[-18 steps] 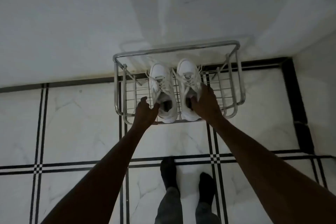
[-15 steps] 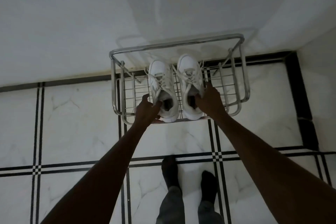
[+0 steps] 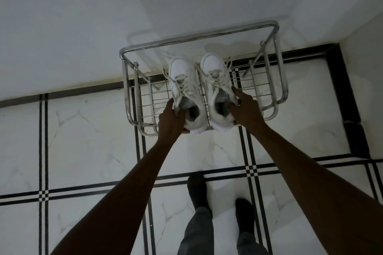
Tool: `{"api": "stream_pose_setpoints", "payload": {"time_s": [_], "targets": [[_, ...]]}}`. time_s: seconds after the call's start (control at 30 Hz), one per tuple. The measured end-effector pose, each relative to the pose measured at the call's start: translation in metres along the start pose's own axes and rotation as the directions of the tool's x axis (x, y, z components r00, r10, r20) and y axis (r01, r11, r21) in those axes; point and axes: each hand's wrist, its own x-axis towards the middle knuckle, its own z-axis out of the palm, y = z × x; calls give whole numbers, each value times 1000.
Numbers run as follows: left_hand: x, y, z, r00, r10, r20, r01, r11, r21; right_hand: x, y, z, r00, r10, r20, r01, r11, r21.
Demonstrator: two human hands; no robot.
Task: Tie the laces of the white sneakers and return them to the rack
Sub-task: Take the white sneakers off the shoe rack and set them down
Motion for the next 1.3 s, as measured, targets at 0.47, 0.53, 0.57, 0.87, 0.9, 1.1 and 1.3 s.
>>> {"api": "stream_pose_setpoints", "payload": {"time_s": [0.47,0.53,0.57,0.87,0.9,1.1,1.3], "targets": [[-169,-76,44,985,114,-127,-125,989,-84,-174,79,-3,972,-215,-99,224,971,87],[-198,-98,57,990,79,-117,-88,994,-72,-203,105,6,981,-173,-90,183,976,121],[-215,-113,65,992,64,-110,-72,995,-69,-220,122,13,984,-159,-77,168,978,123],[-269,-251,139,996,-66,-52,63,996,-56,-275,261,81,997,-74,11,74,997,16],[-265,-266,149,996,-70,-47,68,997,-47,-273,274,91,998,-58,18,58,998,28],[-222,-363,198,996,-68,-57,67,997,-28,-240,349,162,998,-31,52,33,999,-35],[-175,-427,230,995,-67,-77,64,997,-42,-191,400,214,999,25,35,-25,1000,-2]]}}
